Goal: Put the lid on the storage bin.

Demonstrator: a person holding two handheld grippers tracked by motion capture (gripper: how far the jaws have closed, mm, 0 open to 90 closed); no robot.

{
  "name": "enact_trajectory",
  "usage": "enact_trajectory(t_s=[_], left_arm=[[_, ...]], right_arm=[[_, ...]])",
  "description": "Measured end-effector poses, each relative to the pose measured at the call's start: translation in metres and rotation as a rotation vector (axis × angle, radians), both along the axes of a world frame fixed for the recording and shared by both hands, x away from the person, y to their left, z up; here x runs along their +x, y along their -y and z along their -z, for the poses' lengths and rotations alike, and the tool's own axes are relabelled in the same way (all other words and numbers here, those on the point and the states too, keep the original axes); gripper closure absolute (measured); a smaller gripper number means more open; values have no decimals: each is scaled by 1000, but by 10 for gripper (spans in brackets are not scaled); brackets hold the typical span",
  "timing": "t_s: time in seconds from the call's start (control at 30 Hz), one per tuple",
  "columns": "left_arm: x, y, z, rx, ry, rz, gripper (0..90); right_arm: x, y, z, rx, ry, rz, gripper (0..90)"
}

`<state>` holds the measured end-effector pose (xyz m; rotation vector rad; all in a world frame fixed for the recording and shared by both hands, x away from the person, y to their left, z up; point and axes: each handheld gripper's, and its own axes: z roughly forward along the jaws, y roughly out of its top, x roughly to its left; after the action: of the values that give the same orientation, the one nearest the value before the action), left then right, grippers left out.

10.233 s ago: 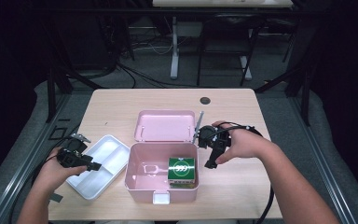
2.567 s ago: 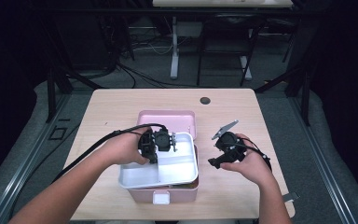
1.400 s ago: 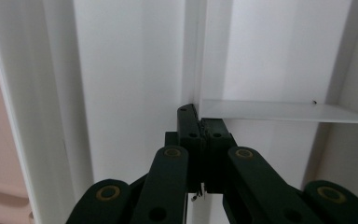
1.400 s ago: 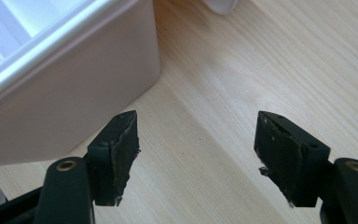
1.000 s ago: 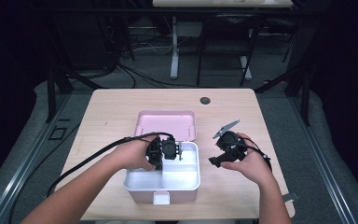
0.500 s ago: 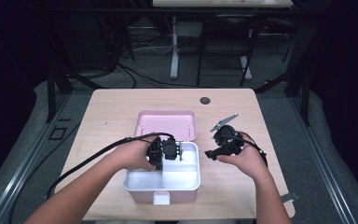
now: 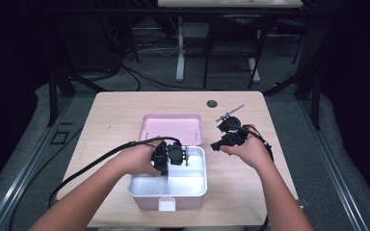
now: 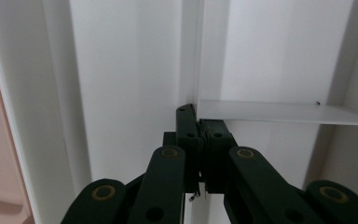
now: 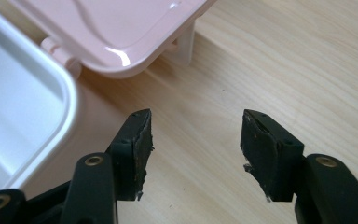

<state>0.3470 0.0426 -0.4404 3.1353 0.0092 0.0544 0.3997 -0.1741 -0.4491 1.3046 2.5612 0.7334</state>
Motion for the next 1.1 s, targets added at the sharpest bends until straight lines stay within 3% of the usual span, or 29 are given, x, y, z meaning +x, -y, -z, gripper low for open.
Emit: enact_trajectory(t_s=[0.03,0.1,0.27,0.3,0.33,0.37,0.53,0.8,0.87,1.1], left_arm=[[0,0,0,0,0,0,876],[0,0,0,0,0,2,876],[-1,0,0,-1,2,2,876],[-1,0,0,0,2,4,876],[-1,0,0,-3,2,-2,876],[-1,0,0,-1,4,-1,875],[-1,0,0,2,8,1,874],[-2,0,0,-3,3,-15,873],[-1,0,0,-3,3,-14,873],[-2,0,0,-4,7,-12,874]], right_arm=[[3,-2,0,-6,-17,34,445],[8,-3,-1,16,-44,33,453],[20,-9,-4,9,-9,56,486],[23,-9,-4,31,-11,74,496],[28,-7,-5,99,-49,56,510],[30,-7,-4,84,-26,89,521],[40,-8,-6,94,-20,136,530],[47,-13,-11,90,-5,182,542],[48,-15,-13,112,-13,185,547],[54,-22,-15,89,1,198,563]])
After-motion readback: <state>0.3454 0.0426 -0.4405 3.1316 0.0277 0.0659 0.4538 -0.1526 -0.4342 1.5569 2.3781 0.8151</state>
